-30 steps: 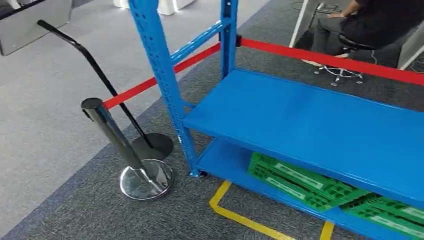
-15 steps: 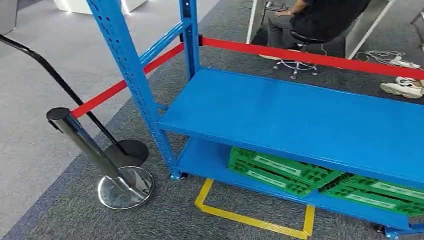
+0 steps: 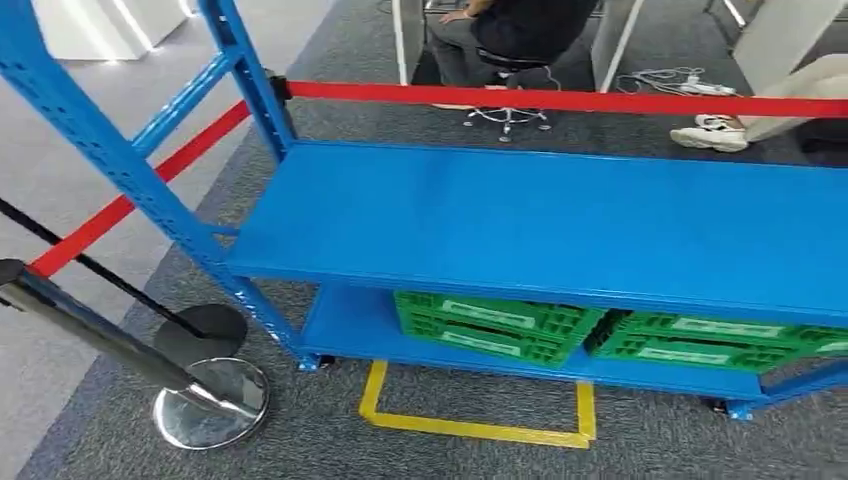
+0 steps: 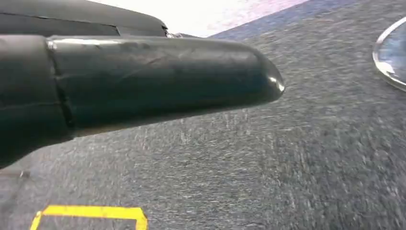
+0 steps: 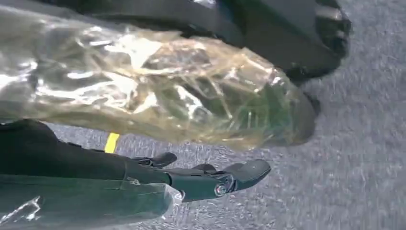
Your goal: Take the parts from the cabinet and place them on the table.
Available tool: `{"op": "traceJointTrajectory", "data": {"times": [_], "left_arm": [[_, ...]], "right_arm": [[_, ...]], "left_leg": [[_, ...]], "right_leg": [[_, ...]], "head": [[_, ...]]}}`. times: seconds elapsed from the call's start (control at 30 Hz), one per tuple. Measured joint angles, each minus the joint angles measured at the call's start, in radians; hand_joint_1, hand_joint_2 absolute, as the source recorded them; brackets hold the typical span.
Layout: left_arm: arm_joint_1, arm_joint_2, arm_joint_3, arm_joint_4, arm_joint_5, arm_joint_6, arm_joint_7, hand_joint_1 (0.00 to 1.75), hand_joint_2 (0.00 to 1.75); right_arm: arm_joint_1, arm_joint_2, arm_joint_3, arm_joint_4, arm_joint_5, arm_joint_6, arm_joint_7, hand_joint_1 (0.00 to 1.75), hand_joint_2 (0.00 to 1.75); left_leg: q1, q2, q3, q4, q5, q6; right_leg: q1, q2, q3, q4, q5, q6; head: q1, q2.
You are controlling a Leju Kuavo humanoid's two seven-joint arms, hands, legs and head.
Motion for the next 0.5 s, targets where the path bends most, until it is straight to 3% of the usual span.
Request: {"op": "traceJointTrajectory", "data": {"times": [0.03, 0.07, 0.1, 0.13, 0.17, 0.2, 0.23, 0.27, 0.3, 0.37, 0.4, 0.43, 0.47, 0.5], "left_arm": [[0.003, 0.0, 0.001, 0.0, 0.0, 0.0, 0.0, 0.0, 0.0], [0.003, 0.0, 0.002, 0.0, 0.0, 0.0, 0.0, 0.0, 0.0], [0.005, 0.0, 0.005, 0.0, 0.0, 0.0, 0.0, 0.0, 0.0], [0.005, 0.0, 0.008, 0.0, 0.0, 0.0, 0.0, 0.0, 0.0], [0.004, 0.0, 0.01, 0.0, 0.0, 0.0, 0.0, 0.0, 0.0], [0.004, 0.0, 0.011, 0.0, 0.0, -0.002, 0.0, 0.0, 0.0], [0.004, 0.002, 0.014, 0.0, 0.001, -0.003, 0.0, 0.0, 0.0], [0.004, 0.001, 0.017, 0.0, 0.003, -0.006, -0.001, 0.0, 0.0], [0.002, 0.0, 0.017, 0.0, 0.005, -0.013, -0.002, 0.0, 0.0], [-0.001, 0.0, 0.019, 0.0, 0.017, -0.027, -0.002, 0.0, 0.0], [-0.002, -0.002, 0.023, 0.0, 0.031, -0.038, -0.005, 0.0, 0.0], [-0.004, -0.002, 0.03, 0.0, 0.043, -0.054, -0.008, 0.0, 0.0], [-0.003, -0.005, 0.04, 0.0, 0.055, -0.069, -0.015, 0.0, 0.0], [-0.001, -0.006, 0.048, 0.0, 0.063, -0.083, -0.021, 0.0, 1.75]], "right_arm": [[0.0, 0.0, 0.0, 0.0, 0.0, 0.0, 0.0, 0.0, 0.0], [0.001, 0.0, 0.0, 0.0, 0.0, 0.0, 0.0, 0.0, 0.0], [0.004, 0.0, 0.0, 0.0, 0.0, 0.0, 0.0, 0.0, 0.0], [0.006, 0.0, 0.0, 0.0, 0.0, 0.0, 0.0, 0.0, 0.0], [0.006, 0.0, 0.0, 0.0, 0.0, 0.0, 0.0, 0.0, 0.0], [0.005, 0.0, 0.0, 0.0, 0.0, 0.0, 0.0, 0.0, 0.0], [0.004, 0.001, 0.0, 0.0, 0.0, 0.0, 0.0, 0.0, 0.0], [0.0, 0.001, 0.0, 0.0, 0.001, 0.0, -0.001, 0.0, 0.0], [-0.001, 0.001, 0.0, 0.0, 0.001, 0.0, -0.002, 0.0, 0.0], [0.006, 0.001, 0.0, 0.0, 0.003, -0.002, -0.003, 0.0, 0.0], [0.009, 0.001, 0.0, 0.0, 0.005, -0.004, -0.004, 0.0, 0.0], [0.01, 0.001, 0.0, 0.0, 0.008, -0.008, -0.005, 0.0, 0.0], [0.007, 0.001, 0.0, 0.0, 0.01, -0.013, -0.005, 0.0, 0.0], [0.002, 0.001, 0.0, 0.0, 0.012, -0.019, -0.001, 0.0, 0.0]], "left_leg": [[0.0, -0.005, -0.038, 0.081, -0.03, 0.0], [0.0, -0.006, -0.061, 0.124, -0.035, 0.002], [0.0, -0.007, -0.061, 0.117, -0.012, 0.005], [-0.001, -0.009, -0.045, 0.073, 0.028, 0.01], [-0.001, -0.018, -0.011, -0.007, 0.08, 0.017], [-0.002, -0.04, 0.026, -0.092, 0.125, 0.025], [-0.002, -0.096, 0.049, -0.152, 0.139, 0.036], [0.002, -0.103, 0.056, -0.172, 0.135, 0.04], [0.0, -0.096, 0.057, -0.175, 0.127, 0.034], [-0.004, -0.083, 0.056, -0.179, 0.13, 0.039], [0.008, -0.07, 0.06, -0.195, 0.14, 0.043], [0.005, -0.063, 0.063, -0.199, 0.142, 0.046], [0.004, -0.054, 0.062, -0.2, 0.142, 0.052], [0.002, -0.043, 0.061, -0.199, 0.142, 0.052]], "right_leg": [[0.002, 0.015, -0.001, 0.0, 0.0, -0.001], [0.004, 0.029, -0.001, 0.001, 0.001, -0.001], [0.006, 0.045, 0.0, 0.001, 0.001, -0.002], [0.007, 0.059, 0.001, 0.001, 0.001, -0.002], [0.008, 0.074, 0.003, 0.001, 0.002, -0.001], [0.009, 0.088, 0.004, 0.001, 0.002, 0.0], [0.006, 0.098, 0.002, 0.001, 0.004, 0.002], [0.012, 0.113, -0.004, 0.007, 0.002, 0.007], [0.008, 0.121, -0.012, 0.007, 0.006, 0.014], [0.003, 0.135, -0.015, -0.001, 0.012, 0.028], [0.005, 0.128, -0.023, 0.005, 0.008, 0.033], [0.008, 0.067, -0.033, 0.026, -0.01, 0.037], [0.006, 0.027, -0.06, 0.082, -0.052, 0.042], [0.005, 0.011, -0.096, 0.159, -0.094, 0.047]], "head": [[-0.001, 0.0], [-0.001, 0.0], [-0.001, 0.0], [-0.001, 0.0], [-0.001, 0.0], [-0.001, 0.0], [0.0, 0.0], [0.001, 0.0], [-0.002, 0.0], [-0.002, 0.0], [-0.001, 0.0], [0.003, 0.0], [0.012, 0.0], [0.014, 0.0]]}}
